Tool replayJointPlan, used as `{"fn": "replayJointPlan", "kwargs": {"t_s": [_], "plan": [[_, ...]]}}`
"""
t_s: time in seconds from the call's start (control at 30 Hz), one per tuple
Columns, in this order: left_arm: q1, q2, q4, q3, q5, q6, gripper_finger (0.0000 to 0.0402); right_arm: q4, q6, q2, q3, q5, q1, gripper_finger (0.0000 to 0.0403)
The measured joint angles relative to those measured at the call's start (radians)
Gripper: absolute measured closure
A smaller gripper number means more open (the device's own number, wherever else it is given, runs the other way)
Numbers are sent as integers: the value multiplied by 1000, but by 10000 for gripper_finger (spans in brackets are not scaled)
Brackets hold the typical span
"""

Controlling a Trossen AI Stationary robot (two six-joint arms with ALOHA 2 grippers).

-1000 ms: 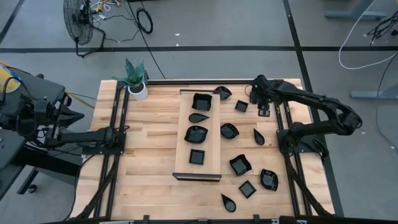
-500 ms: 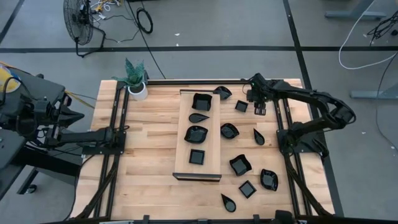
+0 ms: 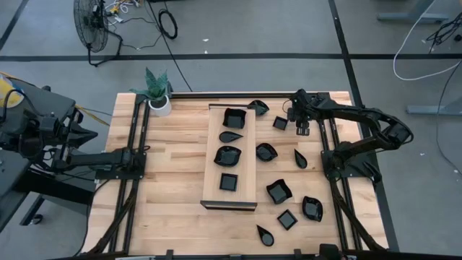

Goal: Pick & Place Mini shaped plates
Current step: Stack the distorted square plate on top of the distorted square plate on the shelf

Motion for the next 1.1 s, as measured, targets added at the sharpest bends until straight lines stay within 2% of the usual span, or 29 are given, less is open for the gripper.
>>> {"fn": "replayJointPlan", "kwargs": {"t_s": [0.23, 0.67, 0.9, 1.1], "plan": [[0, 0, 0, 0, 0, 0, 387, 47, -20, 19, 0, 9, -33, 197], [0, 0, 0, 0, 0, 0, 387, 104, -86, 127, 0, 18, -36, 201], [0, 0, 0, 0, 0, 0, 387, 105, -115, 127, 4, 61, -36, 249], [0, 0, 0, 0, 0, 0, 387, 105, -120, 127, 18, 58, -40, 302]]}}
